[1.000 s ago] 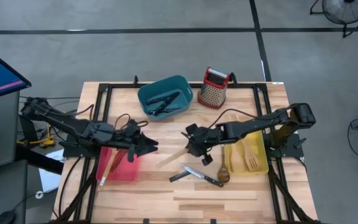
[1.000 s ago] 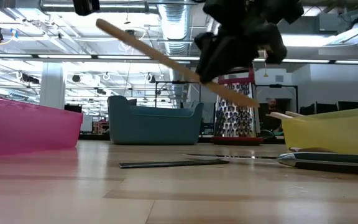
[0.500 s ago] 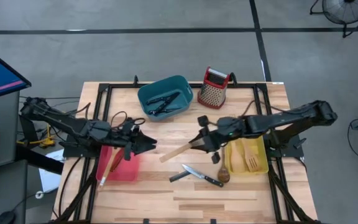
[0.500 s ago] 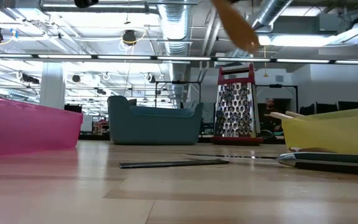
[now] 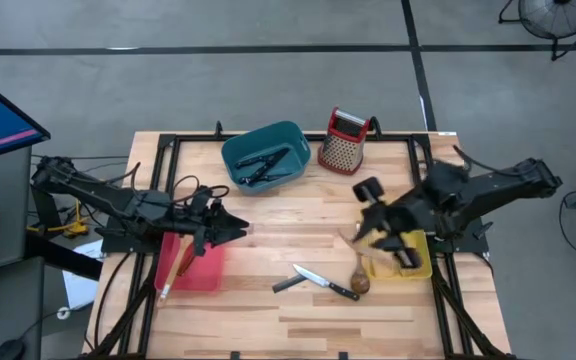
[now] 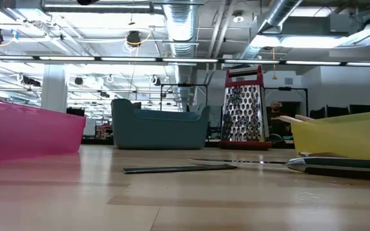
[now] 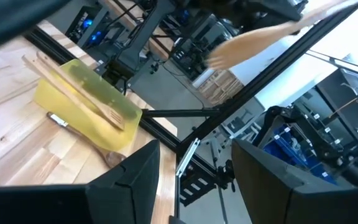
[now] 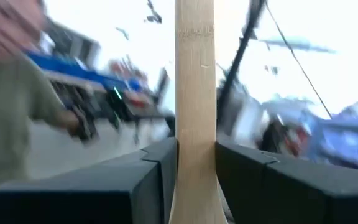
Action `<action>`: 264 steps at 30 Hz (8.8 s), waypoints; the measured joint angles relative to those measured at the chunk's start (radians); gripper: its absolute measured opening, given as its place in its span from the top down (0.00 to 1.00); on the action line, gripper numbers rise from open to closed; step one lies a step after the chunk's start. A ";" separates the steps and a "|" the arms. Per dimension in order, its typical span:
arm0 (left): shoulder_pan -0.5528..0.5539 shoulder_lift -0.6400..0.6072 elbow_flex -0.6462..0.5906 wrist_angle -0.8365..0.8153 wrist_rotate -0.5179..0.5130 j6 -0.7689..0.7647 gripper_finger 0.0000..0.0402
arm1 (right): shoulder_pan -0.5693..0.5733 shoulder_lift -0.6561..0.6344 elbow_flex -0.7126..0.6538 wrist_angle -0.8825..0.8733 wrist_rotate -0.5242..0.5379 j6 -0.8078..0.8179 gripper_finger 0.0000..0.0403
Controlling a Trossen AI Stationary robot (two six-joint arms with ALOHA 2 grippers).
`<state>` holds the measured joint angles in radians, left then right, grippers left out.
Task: Pick & Place Kitchen Items
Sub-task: Put the brown serving fork into the pink bin
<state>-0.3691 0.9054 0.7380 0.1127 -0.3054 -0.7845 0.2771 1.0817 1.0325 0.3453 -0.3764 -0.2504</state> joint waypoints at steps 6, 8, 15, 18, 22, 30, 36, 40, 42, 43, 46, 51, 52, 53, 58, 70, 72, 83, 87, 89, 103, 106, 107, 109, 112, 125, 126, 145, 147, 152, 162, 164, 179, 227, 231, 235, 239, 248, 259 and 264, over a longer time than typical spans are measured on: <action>0.000 0.000 0.000 0.001 0.000 0.001 0.55 | 0.047 -0.011 0.000 0.245 -0.122 0.058 0.75; 0.000 0.000 0.000 0.001 0.000 0.002 0.55 | 0.063 -0.011 0.000 0.291 -0.130 0.058 0.75; 0.000 0.000 0.000 0.001 0.000 0.002 0.55 | 0.076 -0.009 0.000 0.308 -0.130 0.059 0.75; 0.000 0.000 0.000 0.000 0.000 0.002 0.55 | 0.075 -0.008 0.000 0.271 -0.126 0.060 0.75; 0.000 0.000 0.000 0.000 0.000 0.002 0.55 | 0.064 -0.013 0.000 0.074 -0.022 -0.031 0.75; 0.000 0.000 0.000 0.000 0.000 0.002 0.55 | 0.060 0.012 -0.002 -0.207 0.386 -0.343 0.74; 0.000 0.000 0.000 0.000 0.000 0.002 0.55 | 0.035 0.025 -0.001 -0.277 0.594 -0.490 0.74; 0.000 0.000 0.000 0.000 0.000 0.002 0.55 | -0.004 0.035 -0.002 -0.329 0.673 -0.544 0.74; 0.000 0.000 0.000 0.000 0.000 -0.001 0.55 | -0.020 0.036 -0.002 -0.356 0.695 -0.563 0.74; 0.000 0.000 0.000 0.000 0.000 -0.003 0.55 | -0.030 0.036 -0.002 -0.366 0.701 -0.571 0.74; 0.000 0.000 0.000 0.000 0.000 -0.004 0.55 | -0.059 0.035 -0.002 -0.392 0.728 -0.596 0.74; 0.000 0.000 0.000 0.001 0.000 -0.005 0.55 | -0.088 0.036 0.008 -0.416 0.793 -0.651 0.74; 0.000 0.000 0.000 0.001 0.000 -0.005 0.55 | -0.094 0.037 0.023 -0.433 0.799 -0.660 0.74; 0.000 0.000 0.000 0.001 0.000 -0.005 0.55 | -0.103 0.037 0.045 -0.455 0.804 -0.666 0.74; 0.000 0.000 0.000 0.001 0.000 -0.005 0.55 | -0.133 0.057 0.170 -0.544 0.805 -0.677 0.74; 0.000 0.000 0.001 0.000 0.000 -0.005 0.55 | -0.150 0.281 0.563 -0.805 0.486 -0.594 0.74; 0.000 0.000 0.001 0.000 0.000 -0.005 0.55 | -0.143 0.309 0.604 -0.816 0.369 -0.594 0.74; 0.000 0.000 0.001 -0.001 0.051 0.000 0.55 | -0.143 0.264 0.637 -0.704 -0.512 -0.658 0.74; 0.000 0.000 0.001 0.000 0.050 0.029 0.55 | -0.145 0.246 0.637 -0.692 -0.823 -0.646 0.74; 0.000 0.000 0.001 -0.001 0.050 0.029 0.55 | -0.138 0.242 0.637 -0.678 -0.927 -0.615 0.74; 0.000 0.000 0.001 -0.003 0.050 0.029 0.55 | 0.024 0.265 0.637 -0.629 -1.190 -0.335 0.74; 0.000 0.000 0.001 -0.005 0.050 0.029 0.55 | 0.059 0.274 0.636 -0.627 -1.192 -0.327 0.74; 0.000 0.000 0.001 -0.005 0.049 0.029 0.55 | 0.066 0.278 0.638 -0.624 -1.194 -0.327 0.74; 0.000 0.000 0.001 -0.006 0.049 0.029 0.55 | 0.079 0.282 0.636 -0.630 -1.193 -0.324 0.74; 0.000 0.000 0.001 -0.008 0.049 0.029 0.55 | 0.083 0.288 0.636 -0.626 -1.194 -0.324 0.74; 0.000 0.000 0.001 -0.008 0.048 0.037 0.55 | -0.041 0.410 0.634 -0.809 -0.113 0.026 0.74; 0.000 0.000 0.001 -0.008 0.047 0.045 0.55 | -0.053 0.422 0.635 -0.811 -0.021 0.047 0.74; 0.000 0.000 0.001 -0.007 -0.111 0.235 0.55 | -0.099 0.532 0.637 -0.796 0.905 -0.086 0.74; 0.000 0.000 0.001 -0.007 -0.116 0.298 0.55 | -0.100 0.533 0.637 -0.850 1.091 -0.098 0.74; 0.000 0.000 0.001 -0.008 -0.138 0.493 0.55 | -0.120 0.540 0.637 -1.061 1.295 -0.041 0.74; 0.007 0.027 0.001 -0.019 -0.298 0.898 0.54 | -0.177 0.600 0.638 -1.374 0.737 0.165 0.74; 0.015 0.047 0.001 -0.016 -0.300 0.937 0.51 | -0.183 0.629 0.635 -1.396 0.670 0.164 0.74; 0.096 0.252 0.000 -0.208 -0.113 0.652 0.24 | -0.193 0.789 0.636 -1.388 0.663 0.084 0.74; 0.205 0.386 0.001 -0.180 0.059 0.535 0.86 | -0.143 0.788 0.636 -1.283 0.633 0.087 0.74; 0.205 0.386 0.001 -0.178 0.059 0.534 0.87 | -0.143 0.788 0.636 -1.284 0.632 0.087 0.74; 0.205 0.386 0.001 -0.177 0.060 0.521 0.87 | -0.143 0.788 0.636 -1.283 0.628 0.086 0.74; 0.205 0.386 0.001 -0.176 0.061 0.509 0.87 | -0.142 0.788 0.636 -1.281 0.618 0.085 0.69; 0.205 0.386 0.001 -0.179 0.060 0.489 0.87 | -0.114 0.774 0.763 -1.387 0.650 0.101 0.38; 0.177 0.307 0.003 -0.400 0.036 0.118 0.85 | -0.038 0.773 1.063 -1.847 0.801 0.305 0.37; 0.119 0.186 0.002 -0.633 0.041 -0.147 0.86 | -0.012 0.748 1.088 -1.914 0.874 0.390 0.37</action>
<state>-0.2506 1.0918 0.7399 -0.5204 -0.2647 -0.9316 0.2647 1.8298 2.1201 -1.5684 0.4978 0.1394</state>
